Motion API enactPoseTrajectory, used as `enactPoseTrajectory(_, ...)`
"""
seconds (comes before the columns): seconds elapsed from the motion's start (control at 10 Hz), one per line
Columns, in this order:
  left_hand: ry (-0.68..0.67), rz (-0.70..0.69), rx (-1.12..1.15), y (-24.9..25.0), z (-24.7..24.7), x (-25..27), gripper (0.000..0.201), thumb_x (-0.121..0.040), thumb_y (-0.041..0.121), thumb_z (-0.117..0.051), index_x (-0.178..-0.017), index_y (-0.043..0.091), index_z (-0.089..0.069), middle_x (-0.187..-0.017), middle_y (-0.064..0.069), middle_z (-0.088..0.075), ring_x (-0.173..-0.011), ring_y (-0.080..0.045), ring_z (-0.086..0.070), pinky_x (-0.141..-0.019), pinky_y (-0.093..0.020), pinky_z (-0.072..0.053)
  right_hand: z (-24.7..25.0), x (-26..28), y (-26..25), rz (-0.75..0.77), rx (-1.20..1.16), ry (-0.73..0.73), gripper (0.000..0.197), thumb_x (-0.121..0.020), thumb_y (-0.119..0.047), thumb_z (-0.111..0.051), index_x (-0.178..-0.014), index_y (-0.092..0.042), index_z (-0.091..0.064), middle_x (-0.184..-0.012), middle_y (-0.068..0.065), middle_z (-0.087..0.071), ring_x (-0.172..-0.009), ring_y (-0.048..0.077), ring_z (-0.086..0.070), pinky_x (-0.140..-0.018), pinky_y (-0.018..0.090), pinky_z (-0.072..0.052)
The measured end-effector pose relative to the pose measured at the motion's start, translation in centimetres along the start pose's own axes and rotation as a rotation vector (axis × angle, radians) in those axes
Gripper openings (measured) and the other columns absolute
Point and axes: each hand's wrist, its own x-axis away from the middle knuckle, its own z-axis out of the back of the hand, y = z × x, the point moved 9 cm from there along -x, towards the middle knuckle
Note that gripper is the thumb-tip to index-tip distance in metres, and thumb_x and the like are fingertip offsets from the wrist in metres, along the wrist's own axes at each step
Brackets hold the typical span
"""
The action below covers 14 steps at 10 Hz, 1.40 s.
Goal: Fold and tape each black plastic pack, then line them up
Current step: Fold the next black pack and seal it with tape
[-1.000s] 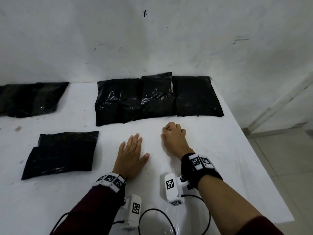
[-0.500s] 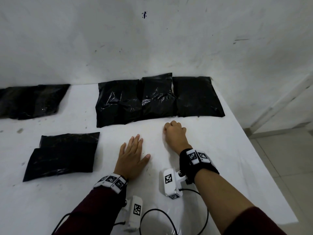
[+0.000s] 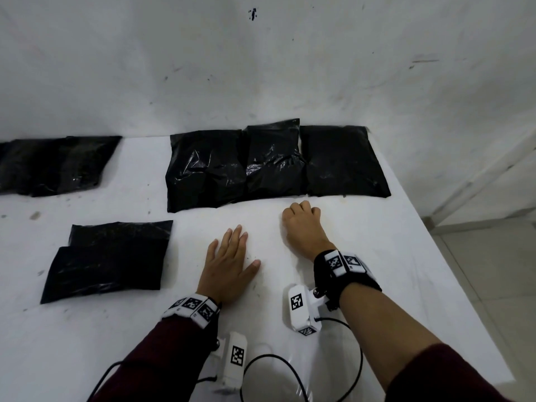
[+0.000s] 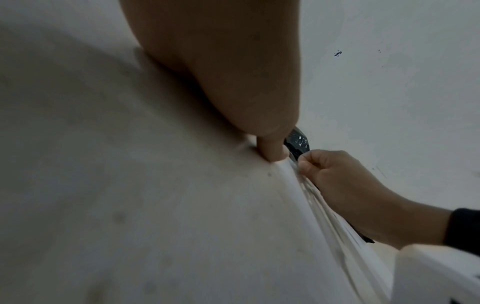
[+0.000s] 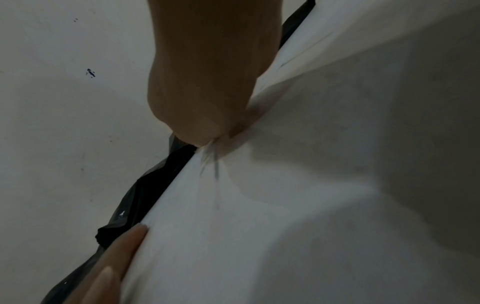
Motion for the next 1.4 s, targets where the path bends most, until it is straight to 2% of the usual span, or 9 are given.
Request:
enactPoseTrajectory(0.2, 0.008, -0.001, -0.007, 0.0, 0.0, 0.1, 0.095, -0.067, 0.065, 0.012, -0.149, 0.018, 0.004, -0.156, 0.002, 0.015, -0.143, -0.012, 0.015, -0.112, -0.032, 0.011, 0.1, 0.3, 0.2, 0.023, -0.138, 0.025, 0.030, -0.083, 0.001, -0.041, -0.109, -0.010, -0.050, -0.114, 0.007, -0.051, -0.105, 0.026, -0.039, -0.081, 0.036, -0.019)
enactPoseTrajectory(0.3, 0.010, -0.002, -0.009, 0.0, 0.0, 0.1, 0.095, -0.067, 0.065, 0.012, -0.149, 0.018, 0.004, -0.156, 0.002, 0.015, -0.143, -0.012, 0.014, -0.113, -0.032, 0.011, 0.4, 0.3, 0.3, 0.030, -0.230, 0.039, 0.024, -0.087, -0.005, -0.043, -0.108, -0.013, -0.050, -0.111, 0.004, -0.054, -0.103, 0.023, -0.040, -0.082, 0.036, -0.018)
enactPoseTrajectory(0.4, 0.014, -0.004, -0.010, 0.0, 0.1, 0.1, 0.095, -0.066, 0.065, 0.012, -0.149, 0.018, 0.003, -0.157, 0.002, 0.014, -0.143, -0.013, 0.014, -0.113, -0.033, 0.010, 0.2, 0.5, 0.5, 0.042, -0.289, 0.019, 0.020, -0.091, -0.022, -0.050, -0.111, -0.016, -0.053, -0.113, 0.000, -0.052, -0.108, 0.021, -0.039, -0.086, 0.035, -0.019)
enactPoseTrajectory(0.5, 0.014, -0.002, -0.010, 0.0, 0.1, 0.1, 0.096, -0.066, 0.065, 0.012, -0.149, 0.018, 0.003, -0.157, 0.002, 0.014, -0.143, -0.013, 0.014, -0.113, -0.033, 0.010, 0.1, 0.6, 0.5, 0.042, -0.282, 0.032, 0.019, -0.091, -0.020, -0.051, -0.109, -0.016, -0.055, -0.113, 0.000, -0.052, -0.109, 0.022, -0.039, -0.086, 0.034, -0.020)
enactPoseTrajectory(0.6, 0.016, 0.001, -0.017, 0.0, 0.1, 0.1, 0.095, -0.066, 0.065, 0.013, -0.149, 0.018, 0.004, -0.157, 0.002, 0.015, -0.143, -0.012, 0.014, -0.113, -0.033, 0.010, 0.4, 0.3, 0.2, 0.029, -0.251, 0.052, 0.021, -0.090, -0.007, -0.044, -0.105, -0.012, -0.058, -0.112, 0.003, -0.054, -0.109, 0.024, -0.040, -0.085, 0.034, -0.023)
enactPoseTrajectory(0.7, 0.015, 0.001, -0.016, -0.1, 0.0, 0.1, 0.095, -0.066, 0.064, 0.012, -0.149, 0.018, 0.004, -0.157, 0.002, 0.014, -0.143, -0.012, 0.014, -0.113, -0.033, 0.009, 0.4, 0.0, 0.1, 0.018, -0.239, 0.022, 0.024, -0.088, -0.004, -0.043, -0.105, -0.011, -0.058, -0.113, 0.004, -0.054, -0.111, 0.024, -0.039, -0.086, 0.034, -0.022)
enactPoseTrajectory(1.0, 0.007, -0.002, -0.018, 0.0, -0.1, 0.1, 0.096, -0.065, 0.064, 0.012, -0.149, 0.018, 0.003, -0.157, 0.002, 0.013, -0.143, -0.013, 0.012, -0.114, -0.034, 0.008, 1.8, 1.5, 0.5, 0.001, -0.328, -0.029, 0.031, -0.081, 0.009, -0.040, -0.092, -0.012, -0.061, -0.099, 0.002, -0.060, -0.104, 0.022, -0.043, -0.084, 0.032, -0.022)
enactPoseTrajectory(1.2, 0.003, -0.013, -0.018, 0.1, -0.1, 0.1, 0.099, -0.063, 0.064, 0.012, -0.149, 0.016, -0.001, -0.157, 0.000, 0.010, -0.144, -0.015, 0.009, -0.114, -0.036, 0.005, 3.1, 3.8, 0.4, -0.032, -0.387, -0.060, 0.030, -0.081, 0.008, -0.039, -0.088, -0.015, -0.057, -0.097, -0.001, -0.061, -0.102, 0.021, -0.044, -0.089, 0.034, -0.027)
enactPoseTrajectory(1.4, -0.052, -0.021, 0.014, 0.2, 0.0, 0.2, 0.106, -0.057, 0.068, 0.010, -0.149, 0.016, 0.001, -0.157, -0.001, 0.013, -0.144, -0.014, 0.012, -0.114, -0.036, 0.007, 4.7, 6.4, 0.8, -0.112, -0.498, -0.064, 0.030, -0.080, 0.008, -0.034, -0.080, -0.017, -0.052, -0.088, -0.004, -0.054, -0.089, 0.018, -0.041, -0.081, 0.028, -0.024)
